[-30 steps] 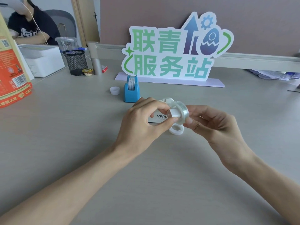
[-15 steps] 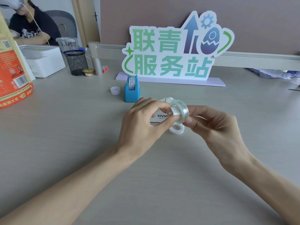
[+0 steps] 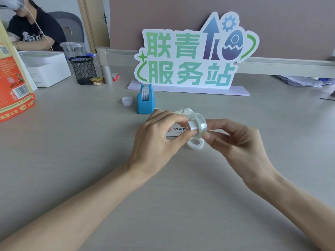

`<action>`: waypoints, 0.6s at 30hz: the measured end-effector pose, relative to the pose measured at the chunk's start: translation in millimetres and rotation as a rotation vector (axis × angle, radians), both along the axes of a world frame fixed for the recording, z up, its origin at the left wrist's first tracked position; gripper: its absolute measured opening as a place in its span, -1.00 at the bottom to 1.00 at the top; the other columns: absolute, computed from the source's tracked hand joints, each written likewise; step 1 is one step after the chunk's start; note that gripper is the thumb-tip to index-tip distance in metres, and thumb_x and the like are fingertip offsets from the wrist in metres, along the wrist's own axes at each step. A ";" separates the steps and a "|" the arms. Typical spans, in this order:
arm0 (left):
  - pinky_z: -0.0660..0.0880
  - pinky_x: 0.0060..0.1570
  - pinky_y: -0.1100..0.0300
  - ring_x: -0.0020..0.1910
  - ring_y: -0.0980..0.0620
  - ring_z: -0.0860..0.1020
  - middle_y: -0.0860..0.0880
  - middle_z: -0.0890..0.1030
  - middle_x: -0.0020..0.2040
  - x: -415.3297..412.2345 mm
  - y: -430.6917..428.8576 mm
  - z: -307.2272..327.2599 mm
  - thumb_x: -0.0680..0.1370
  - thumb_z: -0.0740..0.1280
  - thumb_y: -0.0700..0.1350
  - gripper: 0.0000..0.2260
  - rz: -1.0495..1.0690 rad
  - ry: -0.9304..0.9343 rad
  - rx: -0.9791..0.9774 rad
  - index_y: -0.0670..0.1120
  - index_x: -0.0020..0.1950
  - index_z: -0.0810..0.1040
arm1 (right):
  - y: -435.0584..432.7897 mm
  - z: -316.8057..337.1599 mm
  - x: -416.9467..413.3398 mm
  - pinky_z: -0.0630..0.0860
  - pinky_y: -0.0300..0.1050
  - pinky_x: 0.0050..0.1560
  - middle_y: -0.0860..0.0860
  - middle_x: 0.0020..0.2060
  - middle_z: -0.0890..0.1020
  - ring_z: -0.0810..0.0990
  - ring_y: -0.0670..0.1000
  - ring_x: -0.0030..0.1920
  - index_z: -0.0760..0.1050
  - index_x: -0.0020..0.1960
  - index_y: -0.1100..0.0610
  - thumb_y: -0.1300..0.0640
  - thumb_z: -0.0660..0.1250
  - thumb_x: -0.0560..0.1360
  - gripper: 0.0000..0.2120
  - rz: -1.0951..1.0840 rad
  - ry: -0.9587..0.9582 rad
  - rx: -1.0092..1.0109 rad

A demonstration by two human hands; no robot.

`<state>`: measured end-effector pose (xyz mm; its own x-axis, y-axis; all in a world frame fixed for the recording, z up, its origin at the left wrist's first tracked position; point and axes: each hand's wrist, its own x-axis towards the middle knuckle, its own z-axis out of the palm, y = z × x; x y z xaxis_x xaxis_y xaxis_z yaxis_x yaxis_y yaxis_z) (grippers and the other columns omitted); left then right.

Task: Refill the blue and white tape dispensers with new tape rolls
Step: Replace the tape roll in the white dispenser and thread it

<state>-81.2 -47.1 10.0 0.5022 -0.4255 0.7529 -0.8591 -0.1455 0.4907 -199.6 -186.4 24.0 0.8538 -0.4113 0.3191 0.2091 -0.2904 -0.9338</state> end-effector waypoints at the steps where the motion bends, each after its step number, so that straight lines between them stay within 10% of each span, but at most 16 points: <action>1: 0.25 -0.31 0.35 -0.25 0.11 0.37 0.18 0.58 -0.21 0.5 0.3 -0.4 0.42 0.45 0.05 -0.84 -0.002 -0.003 0.000 -0.01 -0.13 0.63 | -0.4 0.2 -0.3 0.58 -0.30 -0.02 -0.07 -0.09 0.76 0.73 -0.12 -0.04 0.65 -0.01 0.18 0.34 0.39 0.49 -0.86 0.000 0.010 0.009; 10: 0.46 -0.32 0.08 -0.22 0.19 0.34 0.10 0.57 -0.24 -5.0 -2.0 -2.6 0.44 0.45 0.08 -0.77 -0.014 -0.182 0.013 -0.08 -0.18 0.62 | 7.5 8.7 1.6 0.65 -0.02 0.07 0.09 -0.09 0.74 0.74 0.05 -0.08 0.61 -0.06 0.24 0.10 0.52 0.35 -0.74 -0.030 0.125 0.119; 18: 0.37 -0.27 0.38 -0.10 0.11 0.48 0.18 0.54 0.03 0.5 3.8 6.7 0.39 0.47 0.11 -0.54 -0.132 0.206 0.039 0.10 0.24 0.46 | 4.8 11.4 -1.3 0.63 0.02 0.13 0.08 -0.05 0.73 0.74 0.10 -0.07 0.64 -0.03 0.21 0.09 0.50 0.33 -0.73 -0.034 0.068 0.182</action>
<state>-80.7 -43.3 16.7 0.5813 -0.5246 0.6220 -0.7544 -0.0612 0.6535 -200.9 -181.6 35.4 0.8553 -0.4864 0.1785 0.1364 -0.1209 -0.9832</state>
